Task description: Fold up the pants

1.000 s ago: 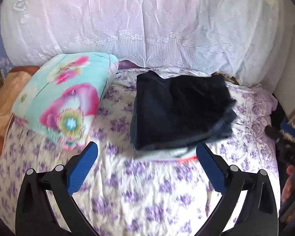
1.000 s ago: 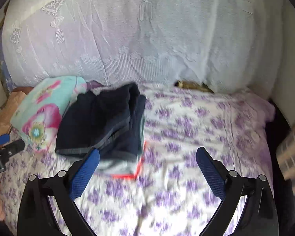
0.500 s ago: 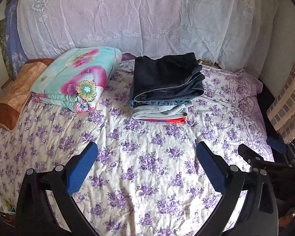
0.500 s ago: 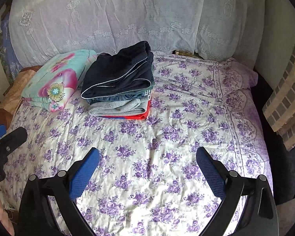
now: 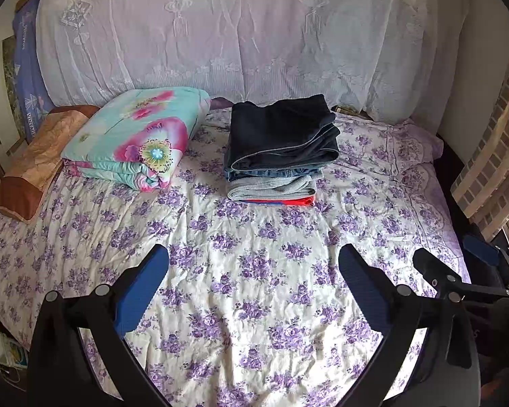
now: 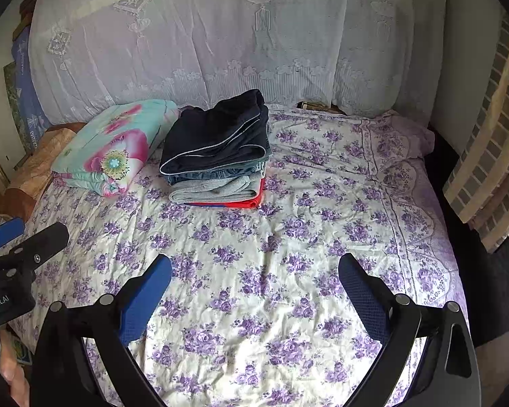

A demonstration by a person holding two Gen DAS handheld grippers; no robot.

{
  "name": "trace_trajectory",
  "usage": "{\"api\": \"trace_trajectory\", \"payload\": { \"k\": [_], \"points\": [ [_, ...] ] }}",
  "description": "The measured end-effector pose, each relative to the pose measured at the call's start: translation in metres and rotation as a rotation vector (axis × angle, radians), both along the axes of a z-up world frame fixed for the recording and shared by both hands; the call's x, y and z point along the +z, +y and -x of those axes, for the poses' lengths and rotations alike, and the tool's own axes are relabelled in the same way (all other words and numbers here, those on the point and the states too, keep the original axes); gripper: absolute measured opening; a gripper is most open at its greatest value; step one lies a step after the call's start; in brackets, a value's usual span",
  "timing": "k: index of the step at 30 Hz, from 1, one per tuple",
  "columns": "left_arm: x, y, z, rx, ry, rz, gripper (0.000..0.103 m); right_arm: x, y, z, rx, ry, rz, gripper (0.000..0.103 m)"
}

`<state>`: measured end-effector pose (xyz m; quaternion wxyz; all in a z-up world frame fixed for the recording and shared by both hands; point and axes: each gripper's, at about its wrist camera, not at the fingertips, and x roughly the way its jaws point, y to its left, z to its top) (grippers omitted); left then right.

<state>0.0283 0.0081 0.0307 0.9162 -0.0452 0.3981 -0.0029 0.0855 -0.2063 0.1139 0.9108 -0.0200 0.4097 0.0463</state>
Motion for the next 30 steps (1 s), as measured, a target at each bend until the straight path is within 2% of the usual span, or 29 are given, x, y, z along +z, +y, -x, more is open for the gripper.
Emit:
{"api": "trace_trajectory", "payload": {
  "k": [12, 17, 30],
  "points": [
    [0.002, -0.005, 0.006, 0.015, 0.000, -0.023, 0.098, 0.000, -0.003, 0.006, -0.003, 0.011, -0.007, 0.099],
    [0.002, -0.009, 0.009, 0.004, -0.008, -0.047, 0.098, 0.000, -0.004, 0.007, -0.006, 0.010, -0.008, 0.099],
    [0.000, -0.011, 0.004, -0.036, 0.008, -0.046, 0.098, 0.001, -0.005, 0.010, -0.023, 0.011, -0.004, 0.099]
  ]
}}
